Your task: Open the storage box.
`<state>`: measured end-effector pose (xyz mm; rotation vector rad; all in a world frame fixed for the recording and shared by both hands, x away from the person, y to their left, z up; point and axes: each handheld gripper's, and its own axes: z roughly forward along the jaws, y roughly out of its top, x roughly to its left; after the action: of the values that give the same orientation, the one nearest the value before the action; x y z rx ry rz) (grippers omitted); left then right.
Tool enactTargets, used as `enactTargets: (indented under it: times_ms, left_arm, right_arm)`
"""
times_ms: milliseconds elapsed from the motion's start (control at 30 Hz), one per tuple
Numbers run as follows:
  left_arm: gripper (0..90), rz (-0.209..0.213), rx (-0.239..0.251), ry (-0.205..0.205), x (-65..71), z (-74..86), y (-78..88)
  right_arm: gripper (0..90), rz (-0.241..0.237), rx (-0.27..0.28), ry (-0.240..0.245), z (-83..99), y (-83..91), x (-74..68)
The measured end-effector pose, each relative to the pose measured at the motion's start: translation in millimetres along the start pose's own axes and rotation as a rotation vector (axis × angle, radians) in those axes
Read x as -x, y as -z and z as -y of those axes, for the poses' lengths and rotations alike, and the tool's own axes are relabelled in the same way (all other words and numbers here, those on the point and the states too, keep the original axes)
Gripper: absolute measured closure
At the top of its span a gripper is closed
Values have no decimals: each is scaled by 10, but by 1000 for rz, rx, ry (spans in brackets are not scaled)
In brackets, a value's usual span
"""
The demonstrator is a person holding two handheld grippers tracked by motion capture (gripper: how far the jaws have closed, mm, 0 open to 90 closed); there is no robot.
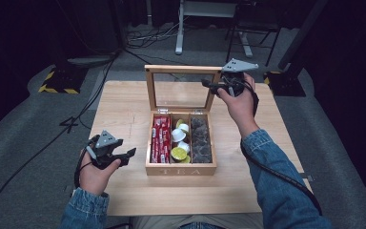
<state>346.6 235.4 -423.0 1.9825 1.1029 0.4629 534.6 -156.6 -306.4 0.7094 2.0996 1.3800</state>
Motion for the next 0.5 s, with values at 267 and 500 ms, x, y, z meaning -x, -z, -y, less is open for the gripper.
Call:
enactTargets:
  times_ms: [267, 500]
  left_arm:
    - [372, -2, -11, 0, -5, 18, -17]
    - [370, 3, -29, -15, 22, 26, -54]
  right_arm:
    - [406, 22, -45, -24, 64, -197, 65]
    - [389, 19, -120, -37, 219, -372, 92]
